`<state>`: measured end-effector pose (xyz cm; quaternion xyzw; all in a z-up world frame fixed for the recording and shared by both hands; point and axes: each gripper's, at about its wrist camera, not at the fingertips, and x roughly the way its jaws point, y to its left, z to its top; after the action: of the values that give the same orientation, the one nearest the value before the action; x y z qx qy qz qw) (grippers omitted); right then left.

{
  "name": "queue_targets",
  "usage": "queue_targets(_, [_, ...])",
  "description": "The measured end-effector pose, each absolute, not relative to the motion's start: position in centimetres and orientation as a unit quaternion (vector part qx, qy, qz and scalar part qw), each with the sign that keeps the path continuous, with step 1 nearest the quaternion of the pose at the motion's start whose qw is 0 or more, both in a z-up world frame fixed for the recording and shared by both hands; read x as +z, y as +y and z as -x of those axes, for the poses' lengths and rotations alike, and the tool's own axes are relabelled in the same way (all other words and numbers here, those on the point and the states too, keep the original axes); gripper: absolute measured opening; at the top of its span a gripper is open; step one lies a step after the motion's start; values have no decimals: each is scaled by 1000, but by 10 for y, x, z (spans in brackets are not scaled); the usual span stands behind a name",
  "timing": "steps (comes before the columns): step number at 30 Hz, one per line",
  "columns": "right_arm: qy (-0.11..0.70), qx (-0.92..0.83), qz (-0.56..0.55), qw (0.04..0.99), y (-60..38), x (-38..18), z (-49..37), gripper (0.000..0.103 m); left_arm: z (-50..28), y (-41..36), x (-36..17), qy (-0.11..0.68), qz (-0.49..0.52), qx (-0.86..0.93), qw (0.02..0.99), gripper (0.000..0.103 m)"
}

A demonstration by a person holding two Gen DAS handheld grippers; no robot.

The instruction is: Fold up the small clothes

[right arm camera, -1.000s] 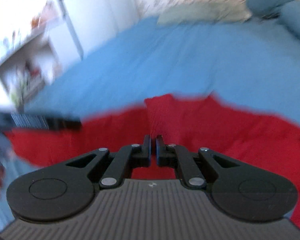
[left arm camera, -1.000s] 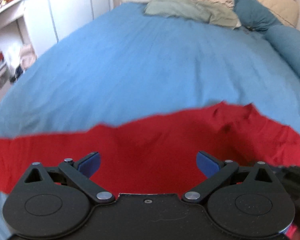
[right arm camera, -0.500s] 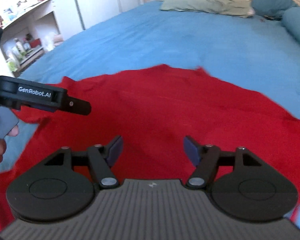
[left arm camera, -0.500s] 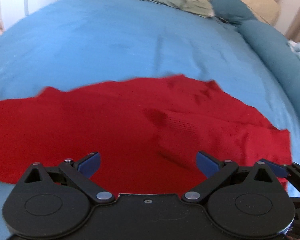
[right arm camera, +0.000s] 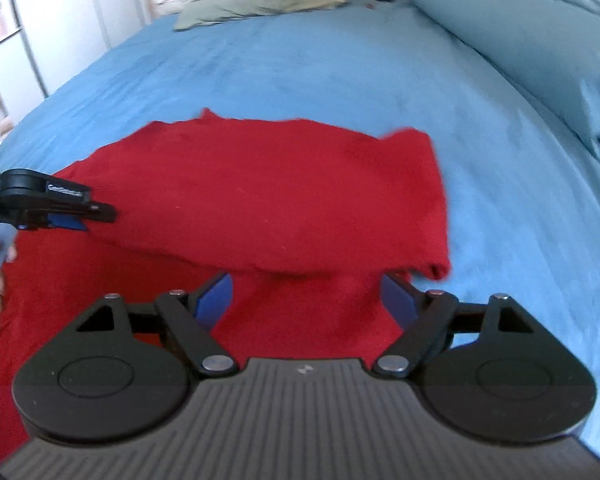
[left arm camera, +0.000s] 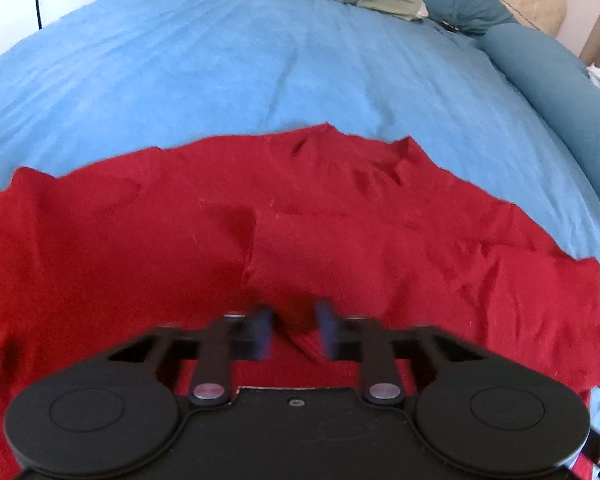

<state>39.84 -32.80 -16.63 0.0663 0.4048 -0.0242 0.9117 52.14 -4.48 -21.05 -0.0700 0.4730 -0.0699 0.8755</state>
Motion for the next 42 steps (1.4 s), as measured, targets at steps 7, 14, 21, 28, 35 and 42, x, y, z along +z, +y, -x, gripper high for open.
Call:
queue_targets(7, [418,-115,-32,901,-338,-172,-409,97,-528,-29,-143,387,61,-71,917,5])
queue_targets(14, [447,-133,-8,884,-347,-189,-435,97,-512,37,-139,361,44,21,931,4])
queue_targets(21, [441,-139,-7,887,-365,-195,-443,97,-486,63,-196,410,102,40,906,4])
queue_targets(28, [431,-57,77,897,-338,-191,-452,97,-476,58,-190,402,105,37,909,4])
queue_targets(35, [425,-122,51,895,-364,-190,-451,94,-488,67,-188,396,85,30,914,5])
queue_targets(42, [438,-89,65,892,-377,-191,-449,94,-476,75,-213,433,51,34,900,15])
